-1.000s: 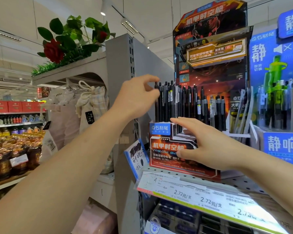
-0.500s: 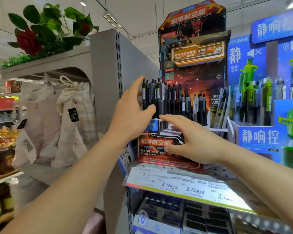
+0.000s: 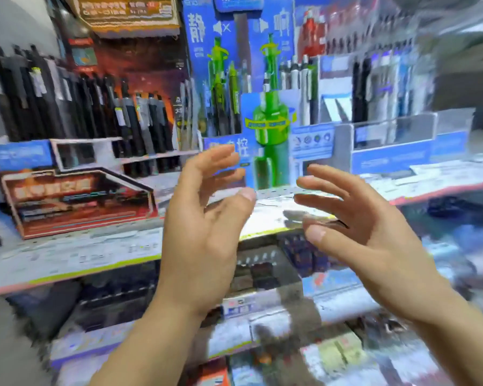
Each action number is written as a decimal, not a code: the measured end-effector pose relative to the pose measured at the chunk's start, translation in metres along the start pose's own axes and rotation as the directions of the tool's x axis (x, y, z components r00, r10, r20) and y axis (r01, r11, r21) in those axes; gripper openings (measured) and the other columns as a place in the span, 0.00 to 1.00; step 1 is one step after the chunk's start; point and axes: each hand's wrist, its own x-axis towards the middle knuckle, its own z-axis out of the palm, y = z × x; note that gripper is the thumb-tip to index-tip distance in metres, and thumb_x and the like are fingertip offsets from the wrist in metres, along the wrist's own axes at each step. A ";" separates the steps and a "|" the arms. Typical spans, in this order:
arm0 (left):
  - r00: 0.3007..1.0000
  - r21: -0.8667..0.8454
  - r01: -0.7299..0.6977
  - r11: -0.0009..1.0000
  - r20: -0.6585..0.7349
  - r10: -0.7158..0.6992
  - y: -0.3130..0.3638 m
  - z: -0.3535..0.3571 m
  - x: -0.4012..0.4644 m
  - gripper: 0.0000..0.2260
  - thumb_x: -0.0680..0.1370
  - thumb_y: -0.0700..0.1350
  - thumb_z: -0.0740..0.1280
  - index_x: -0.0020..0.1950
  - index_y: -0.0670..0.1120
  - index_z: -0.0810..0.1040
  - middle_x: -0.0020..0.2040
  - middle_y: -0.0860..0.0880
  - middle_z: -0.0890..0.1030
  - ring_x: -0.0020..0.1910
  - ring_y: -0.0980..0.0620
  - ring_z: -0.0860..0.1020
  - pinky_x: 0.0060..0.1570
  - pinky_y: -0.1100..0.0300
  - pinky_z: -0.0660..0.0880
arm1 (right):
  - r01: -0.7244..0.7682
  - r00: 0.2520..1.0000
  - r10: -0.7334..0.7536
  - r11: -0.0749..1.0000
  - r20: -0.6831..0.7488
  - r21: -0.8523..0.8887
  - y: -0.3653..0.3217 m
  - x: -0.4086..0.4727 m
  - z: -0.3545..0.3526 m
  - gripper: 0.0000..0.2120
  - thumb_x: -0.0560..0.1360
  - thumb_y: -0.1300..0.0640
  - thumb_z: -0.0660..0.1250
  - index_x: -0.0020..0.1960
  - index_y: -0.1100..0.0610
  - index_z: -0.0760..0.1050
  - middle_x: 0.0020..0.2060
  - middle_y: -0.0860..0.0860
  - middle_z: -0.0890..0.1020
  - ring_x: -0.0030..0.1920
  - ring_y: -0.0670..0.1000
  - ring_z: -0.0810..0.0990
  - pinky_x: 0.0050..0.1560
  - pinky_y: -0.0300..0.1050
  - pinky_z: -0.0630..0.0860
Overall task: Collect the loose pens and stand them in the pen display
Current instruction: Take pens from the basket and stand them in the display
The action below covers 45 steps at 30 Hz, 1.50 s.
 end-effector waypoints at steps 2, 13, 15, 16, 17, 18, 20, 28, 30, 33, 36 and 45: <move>0.993 -0.069 0.015 0.998 0.118 -0.007 -0.005 0.040 -0.008 0.17 0.73 0.46 0.70 0.61 0.56 0.75 0.60 0.57 0.81 0.60 0.55 0.80 0.52 0.61 0.78 | -0.037 0.996 0.032 0.997 -0.089 -0.062 -0.004 -0.020 -0.033 0.25 0.67 0.48 0.74 0.63 0.36 0.77 0.64 0.42 0.81 0.65 0.47 0.80 0.57 0.40 0.79; 0.856 -0.149 0.126 0.981 0.516 -0.031 -0.033 0.302 0.002 0.18 0.72 0.49 0.69 0.59 0.62 0.72 0.62 0.59 0.78 0.62 0.62 0.77 0.61 0.62 0.75 | -0.280 0.851 0.145 0.939 -0.505 -0.201 -0.017 -0.082 -0.259 0.28 0.65 0.47 0.75 0.64 0.41 0.75 0.62 0.46 0.82 0.62 0.47 0.82 0.64 0.51 0.77; 0.846 -0.131 0.110 0.985 0.533 -0.023 -0.035 0.352 0.009 0.18 0.72 0.49 0.69 0.59 0.61 0.72 0.61 0.59 0.78 0.61 0.61 0.78 0.63 0.59 0.75 | -0.322 0.813 0.156 0.923 -0.561 -0.211 -0.016 -0.090 -0.307 0.26 0.67 0.50 0.76 0.63 0.39 0.76 0.61 0.45 0.82 0.61 0.46 0.82 0.63 0.50 0.77; 0.844 -0.118 0.093 0.989 0.536 -0.016 -0.037 0.377 0.014 0.18 0.72 0.49 0.70 0.60 0.60 0.72 0.60 0.58 0.78 0.60 0.60 0.78 0.63 0.58 0.74 | -0.338 0.795 0.158 0.917 -0.586 -0.211 -0.014 -0.092 -0.331 0.24 0.67 0.51 0.75 0.62 0.39 0.76 0.61 0.45 0.81 0.60 0.45 0.82 0.63 0.50 0.77; 0.840 -0.100 0.077 0.992 0.543 -0.010 -0.038 0.402 0.019 0.18 0.73 0.48 0.71 0.61 0.58 0.73 0.60 0.57 0.78 0.60 0.59 0.78 0.63 0.57 0.74 | -0.352 0.778 0.159 0.912 -0.608 -0.212 -0.012 -0.095 -0.354 0.23 0.67 0.51 0.74 0.61 0.39 0.77 0.61 0.46 0.81 0.59 0.45 0.82 0.63 0.50 0.77; 0.831 -0.076 0.063 0.995 0.557 -0.011 -0.040 0.427 0.024 0.18 0.75 0.46 0.72 0.62 0.56 0.73 0.60 0.55 0.78 0.61 0.57 0.77 0.63 0.56 0.74 | -0.368 0.763 0.164 0.905 -0.625 -0.213 -0.011 -0.097 -0.376 0.22 0.67 0.51 0.74 0.60 0.38 0.77 0.61 0.46 0.81 0.59 0.44 0.82 0.64 0.51 0.77; 0.811 -0.006 0.016 1.000 0.585 -0.010 -0.043 0.472 0.039 0.19 0.75 0.47 0.72 0.64 0.53 0.74 0.62 0.53 0.78 0.62 0.56 0.76 0.64 0.56 0.74 | -0.401 0.752 0.188 0.891 -0.632 -0.212 -0.010 -0.098 -0.422 0.22 0.67 0.50 0.75 0.59 0.35 0.78 0.61 0.45 0.81 0.60 0.45 0.81 0.65 0.53 0.77; 0.748 0.319 -0.120 0.940 0.651 -0.126 -0.063 0.621 0.115 0.23 0.76 0.52 0.71 0.69 0.53 0.72 0.63 0.53 0.78 0.61 0.53 0.76 0.60 0.58 0.69 | -0.458 0.785 0.207 0.829 -0.584 -0.321 0.006 -0.062 -0.574 0.24 0.75 0.53 0.76 0.67 0.39 0.73 0.62 0.43 0.79 0.58 0.41 0.81 0.57 0.46 0.80; 0.700 0.366 -0.108 0.924 0.688 -0.190 -0.074 0.650 0.132 0.24 0.76 0.53 0.71 0.70 0.53 0.71 0.63 0.53 0.78 0.62 0.52 0.76 0.64 0.53 0.72 | -0.462 0.797 0.212 0.817 -0.566 -0.345 0.019 -0.047 -0.603 0.25 0.75 0.53 0.75 0.69 0.40 0.72 0.61 0.42 0.78 0.56 0.40 0.82 0.54 0.39 0.80; 0.646 0.414 -0.111 0.904 0.721 -0.250 -0.095 0.689 0.155 0.24 0.76 0.54 0.70 0.71 0.54 0.69 0.62 0.54 0.78 0.61 0.52 0.77 0.61 0.53 0.73 | -0.468 0.806 0.218 0.805 -0.550 -0.365 0.043 -0.024 -0.645 0.26 0.75 0.50 0.75 0.70 0.39 0.71 0.61 0.41 0.77 0.57 0.41 0.81 0.54 0.40 0.80; 0.640 0.426 -0.119 0.897 0.723 -0.259 -0.124 0.725 0.179 0.24 0.76 0.56 0.70 0.70 0.55 0.69 0.61 0.55 0.78 0.57 0.53 0.78 0.54 0.57 0.73 | -0.479 0.802 0.207 0.784 -0.561 -0.395 0.071 0.003 -0.690 0.26 0.75 0.50 0.75 0.70 0.40 0.71 0.61 0.43 0.78 0.61 0.45 0.79 0.61 0.49 0.78; 0.619 0.545 -0.119 0.830 0.694 -0.368 -0.225 0.830 0.247 0.26 0.78 0.57 0.68 0.74 0.54 0.66 0.68 0.51 0.75 0.55 0.53 0.74 0.46 0.60 0.69 | -0.524 0.835 0.254 0.641 -0.489 -0.561 0.141 0.085 -0.810 0.20 0.76 0.49 0.73 0.67 0.39 0.75 0.58 0.40 0.81 0.56 0.40 0.81 0.53 0.39 0.75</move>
